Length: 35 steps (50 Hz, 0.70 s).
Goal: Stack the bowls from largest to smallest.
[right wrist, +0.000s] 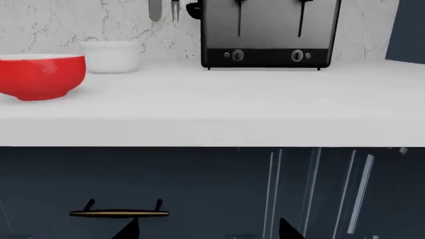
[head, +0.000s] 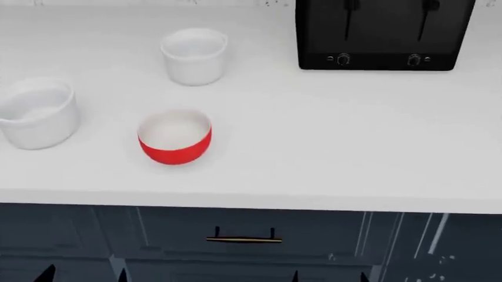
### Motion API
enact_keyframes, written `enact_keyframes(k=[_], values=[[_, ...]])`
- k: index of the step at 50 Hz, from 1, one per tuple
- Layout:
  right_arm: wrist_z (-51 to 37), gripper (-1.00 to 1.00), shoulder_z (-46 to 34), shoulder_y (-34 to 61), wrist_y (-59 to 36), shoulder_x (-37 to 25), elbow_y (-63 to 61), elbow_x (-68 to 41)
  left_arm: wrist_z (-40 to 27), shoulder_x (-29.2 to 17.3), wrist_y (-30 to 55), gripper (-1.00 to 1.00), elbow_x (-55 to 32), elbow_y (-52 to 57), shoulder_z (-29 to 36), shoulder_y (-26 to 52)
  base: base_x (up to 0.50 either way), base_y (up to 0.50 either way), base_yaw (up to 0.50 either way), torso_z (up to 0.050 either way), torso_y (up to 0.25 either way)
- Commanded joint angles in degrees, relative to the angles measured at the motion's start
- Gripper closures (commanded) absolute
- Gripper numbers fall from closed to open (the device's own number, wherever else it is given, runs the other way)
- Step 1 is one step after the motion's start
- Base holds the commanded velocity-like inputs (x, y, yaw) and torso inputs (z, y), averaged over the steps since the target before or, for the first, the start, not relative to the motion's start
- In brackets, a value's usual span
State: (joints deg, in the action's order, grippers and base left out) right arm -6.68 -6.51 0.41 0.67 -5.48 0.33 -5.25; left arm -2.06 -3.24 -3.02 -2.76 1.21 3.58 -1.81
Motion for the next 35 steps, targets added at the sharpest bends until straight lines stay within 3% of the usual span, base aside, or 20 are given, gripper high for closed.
enact_keyframes(k=[1,17,31,35], values=[[-1.19,-1.00,-1.18,0.05,0.05,-1.05,-0.05,-0.98,-1.00,-1.16,-0.52,-1.00,-0.85,0.22,1.33,-0.20,0.00,0.00,0.00,0.050,0.000],[-2.07,-1.00,-2.03,0.18,0.06,-1.73,-0.11,-1.75,-2.15,-2.15,-0.63,-1.00,-1.88,-0.10,2.51,0.22,0.00,0.00,0.00,0.050,0.000],[-2.76,-1.00,-2.66,-0.10,1.05,-2.27,-0.32,-2.23,-3.99,-2.54,0.26,-1.00,-2.98,-0.63,3.11,1.33,0.00,0.00,0.00,0.000,0.000],[-2.73,-1.00,-2.75,-0.04,1.01,-2.49,-0.44,-2.68,-4.28,-2.79,0.03,-1.00,-3.18,-0.59,3.38,1.20,0.13,0.45,0.00,0.000,0.000]])
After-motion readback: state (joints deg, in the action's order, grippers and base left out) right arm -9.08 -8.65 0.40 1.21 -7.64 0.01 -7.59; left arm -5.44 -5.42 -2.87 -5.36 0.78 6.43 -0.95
